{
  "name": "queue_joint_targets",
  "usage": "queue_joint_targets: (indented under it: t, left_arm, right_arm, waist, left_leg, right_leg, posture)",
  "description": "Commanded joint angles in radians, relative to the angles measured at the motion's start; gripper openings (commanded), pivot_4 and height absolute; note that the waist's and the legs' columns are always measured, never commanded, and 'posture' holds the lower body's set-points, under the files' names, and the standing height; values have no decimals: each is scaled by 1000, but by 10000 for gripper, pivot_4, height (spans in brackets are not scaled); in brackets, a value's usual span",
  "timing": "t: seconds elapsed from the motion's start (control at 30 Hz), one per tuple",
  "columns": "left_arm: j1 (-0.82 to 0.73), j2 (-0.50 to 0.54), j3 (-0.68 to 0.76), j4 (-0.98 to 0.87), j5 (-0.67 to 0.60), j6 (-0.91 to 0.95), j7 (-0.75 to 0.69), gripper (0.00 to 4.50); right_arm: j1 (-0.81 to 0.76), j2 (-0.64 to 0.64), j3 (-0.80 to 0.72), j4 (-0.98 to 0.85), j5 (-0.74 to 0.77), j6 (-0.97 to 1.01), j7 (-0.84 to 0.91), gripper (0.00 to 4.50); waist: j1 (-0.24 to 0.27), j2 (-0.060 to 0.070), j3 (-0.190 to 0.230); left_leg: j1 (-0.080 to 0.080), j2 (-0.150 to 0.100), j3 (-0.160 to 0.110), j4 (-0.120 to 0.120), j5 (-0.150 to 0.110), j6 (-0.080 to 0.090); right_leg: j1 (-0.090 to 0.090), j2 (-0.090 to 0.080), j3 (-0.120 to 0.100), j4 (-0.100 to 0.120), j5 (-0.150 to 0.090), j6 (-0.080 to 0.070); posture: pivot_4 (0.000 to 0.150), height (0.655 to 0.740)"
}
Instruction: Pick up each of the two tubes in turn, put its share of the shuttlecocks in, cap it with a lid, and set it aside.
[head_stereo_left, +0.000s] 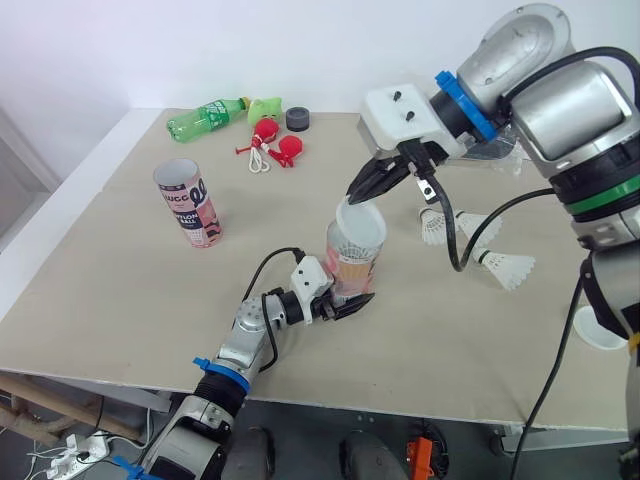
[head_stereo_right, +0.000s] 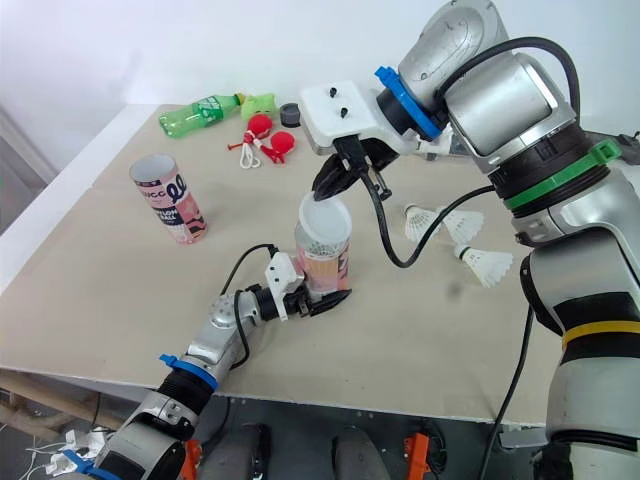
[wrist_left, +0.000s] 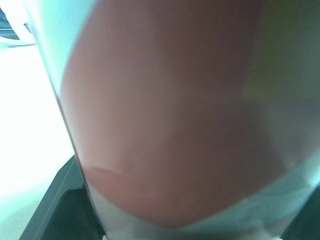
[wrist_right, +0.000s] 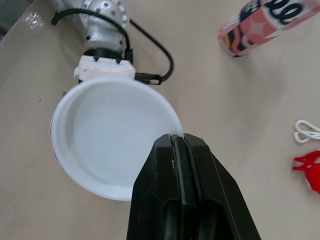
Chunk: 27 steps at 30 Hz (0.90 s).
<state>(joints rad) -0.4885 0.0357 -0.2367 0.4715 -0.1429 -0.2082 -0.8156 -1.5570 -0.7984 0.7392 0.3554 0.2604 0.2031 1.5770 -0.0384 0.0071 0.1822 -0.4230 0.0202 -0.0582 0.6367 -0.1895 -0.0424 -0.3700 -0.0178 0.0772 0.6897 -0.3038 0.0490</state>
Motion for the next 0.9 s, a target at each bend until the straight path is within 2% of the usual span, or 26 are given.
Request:
queue_joint_targets:
  t: [0.03, 0.87, 0.9]
  left_arm:
    - [26, 3, -6, 35, 13, 25, 2, 31291]
    - [29, 0, -1, 26, 16, 34, 5, 31291]
    - [29, 0, 0, 26, 16, 35, 4, 31291]
  right_arm:
    - [-4, -8, -2, -18, -17, -27, 37, 1371]
    - [53, 23, -6, 0, -125, -125, 37, 1371]
    - [54, 25, -9, 1, -128, -126, 37, 3948]
  waist:
    - [0, 0, 0]
    - [0, 0, 0]
    - [0, 0, 0]
  left_leg:
    - [0, 0, 0, 0, 0, 0]
    - [0, 0, 0, 0, 0, 0]
    - [0, 0, 0, 0, 0, 0]
  right_leg:
    - [0, 0, 0, 0, 0, 0]
    - [0, 0, 0, 0, 0, 0]
    - [0, 0, 0, 0, 0, 0]
  posture:
    - [1500, 7400]
    - [1500, 7400]
    - [1500, 7400]
